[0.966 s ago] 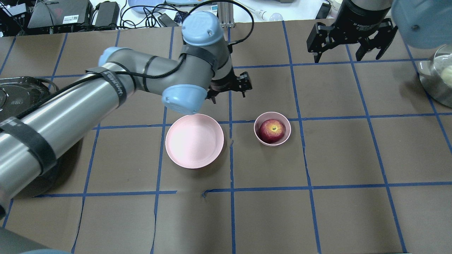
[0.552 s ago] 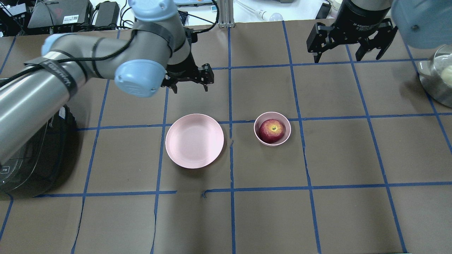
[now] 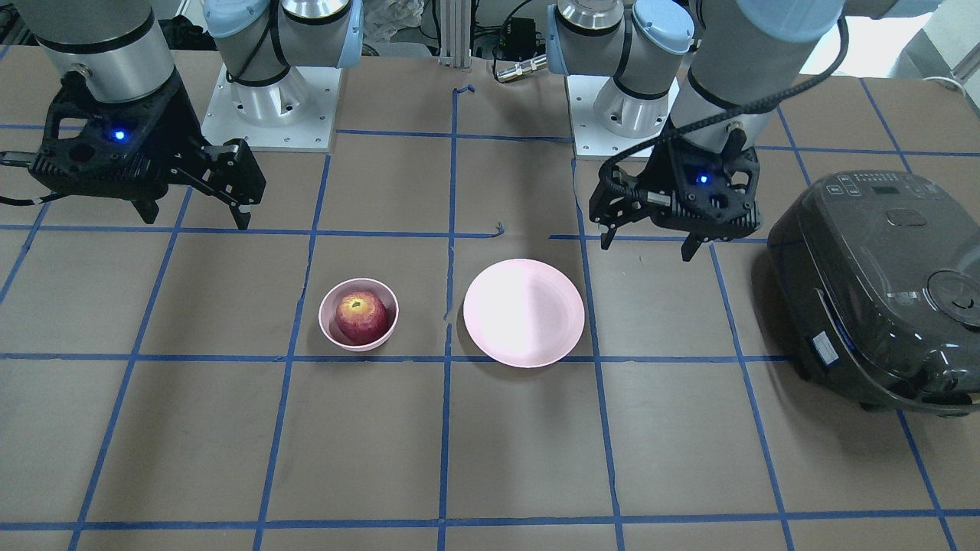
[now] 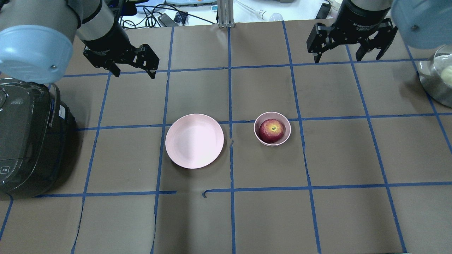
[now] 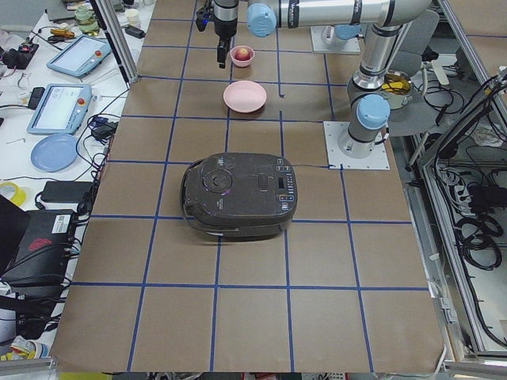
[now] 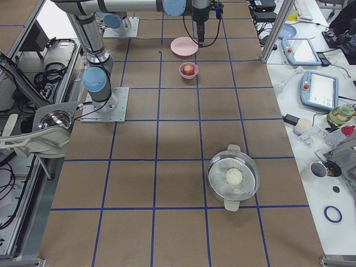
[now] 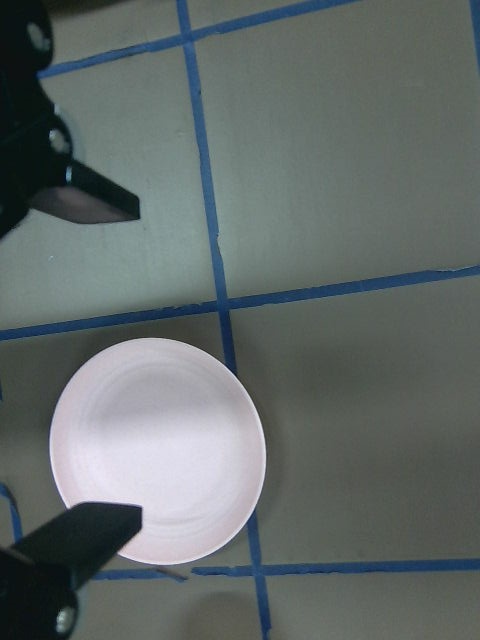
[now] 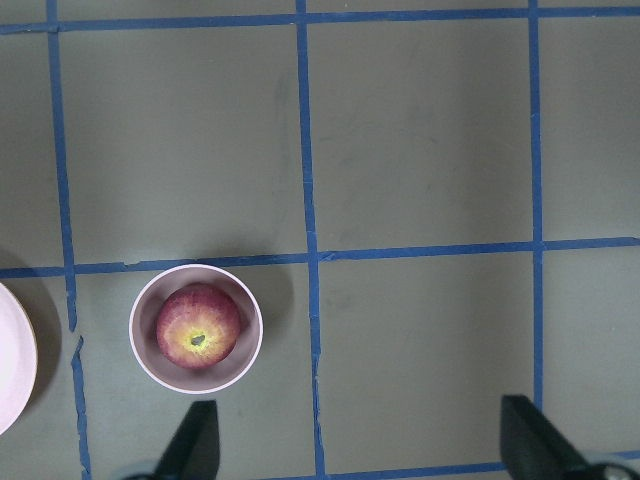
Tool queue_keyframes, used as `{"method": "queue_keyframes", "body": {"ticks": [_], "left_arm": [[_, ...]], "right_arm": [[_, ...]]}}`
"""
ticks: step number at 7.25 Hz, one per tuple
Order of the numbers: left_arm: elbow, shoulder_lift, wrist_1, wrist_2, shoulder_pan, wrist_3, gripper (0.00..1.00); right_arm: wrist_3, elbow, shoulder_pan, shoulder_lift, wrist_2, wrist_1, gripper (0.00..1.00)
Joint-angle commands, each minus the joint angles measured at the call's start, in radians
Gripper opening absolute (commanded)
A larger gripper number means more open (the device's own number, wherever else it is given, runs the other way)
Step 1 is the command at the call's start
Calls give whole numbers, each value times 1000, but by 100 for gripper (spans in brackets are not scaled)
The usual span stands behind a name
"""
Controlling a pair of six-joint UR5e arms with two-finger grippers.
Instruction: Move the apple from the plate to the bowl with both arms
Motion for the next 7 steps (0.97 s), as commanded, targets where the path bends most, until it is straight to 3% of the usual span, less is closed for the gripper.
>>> {"method": "queue_keyframes", "body": {"ticks": [1, 7], "left_arm": [[-24, 61, -55, 5, 6, 8, 100], [-21, 54, -49, 14, 14, 8, 100]], "right_arm": [[1, 2, -1, 0, 3, 1, 100], [1, 2, -1, 0, 4, 0, 100]]}}
